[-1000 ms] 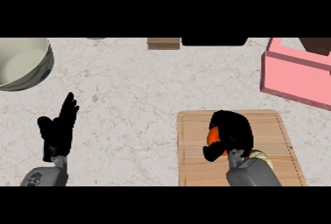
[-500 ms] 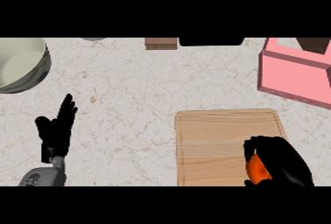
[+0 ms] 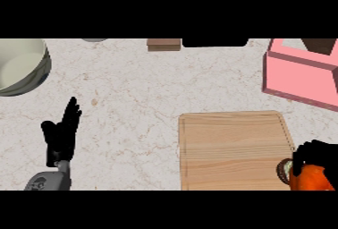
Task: Pick the squash from the cutting board and place it in the cardboard box
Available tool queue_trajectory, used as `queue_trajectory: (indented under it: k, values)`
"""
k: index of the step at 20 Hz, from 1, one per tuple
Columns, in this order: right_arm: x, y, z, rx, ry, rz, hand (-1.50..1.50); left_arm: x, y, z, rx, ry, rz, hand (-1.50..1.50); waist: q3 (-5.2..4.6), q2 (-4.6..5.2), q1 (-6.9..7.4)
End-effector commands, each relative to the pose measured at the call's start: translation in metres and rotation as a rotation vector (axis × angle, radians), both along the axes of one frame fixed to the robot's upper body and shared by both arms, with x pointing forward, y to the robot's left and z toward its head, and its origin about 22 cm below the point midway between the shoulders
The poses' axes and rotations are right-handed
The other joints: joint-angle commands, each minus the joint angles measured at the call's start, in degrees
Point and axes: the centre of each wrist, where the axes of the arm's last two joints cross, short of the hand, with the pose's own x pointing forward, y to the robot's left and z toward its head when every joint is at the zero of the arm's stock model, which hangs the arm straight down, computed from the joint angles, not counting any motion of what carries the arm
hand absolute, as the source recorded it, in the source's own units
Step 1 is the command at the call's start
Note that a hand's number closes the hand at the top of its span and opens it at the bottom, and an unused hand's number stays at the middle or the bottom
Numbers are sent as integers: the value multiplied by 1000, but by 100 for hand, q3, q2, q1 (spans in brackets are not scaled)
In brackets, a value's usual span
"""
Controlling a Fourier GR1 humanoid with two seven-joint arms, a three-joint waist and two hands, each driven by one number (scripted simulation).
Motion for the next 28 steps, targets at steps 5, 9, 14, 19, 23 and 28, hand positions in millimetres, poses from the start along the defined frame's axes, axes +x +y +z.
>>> queue_trajectory:
  k: [5, 9, 14, 19, 23, 28]
  values:
    - [-19, -37, 80, 88, -165, -42, 150, 2, -5, 9, 7, -10, 9, 0, 1, 6, 44]
    - [-3, -56, 103, 84, -213, -159, 150, -5, -2, 9, 3, 5, -17, 0, 1, 13, 113]
    - [33, -86, 122, 108, -280, -201, 150, 8, 5, 25, 0, -3, -37, 0, 3, 30, 171]
    - [76, -110, 102, 159, -275, -208, 150, 12, -5, 12, 7, -11, -38, 0, 3, 40, 161]
    - [110, -135, 103, 196, -273, -231, 150, 6, -11, 7, -1, -11, -38, 0, 5, 53, 222]
    - [157, -138, 76, 192, -251, -243, 150, -1, -7, 28, 0, -19, -58, 0, 9, 52, 301]
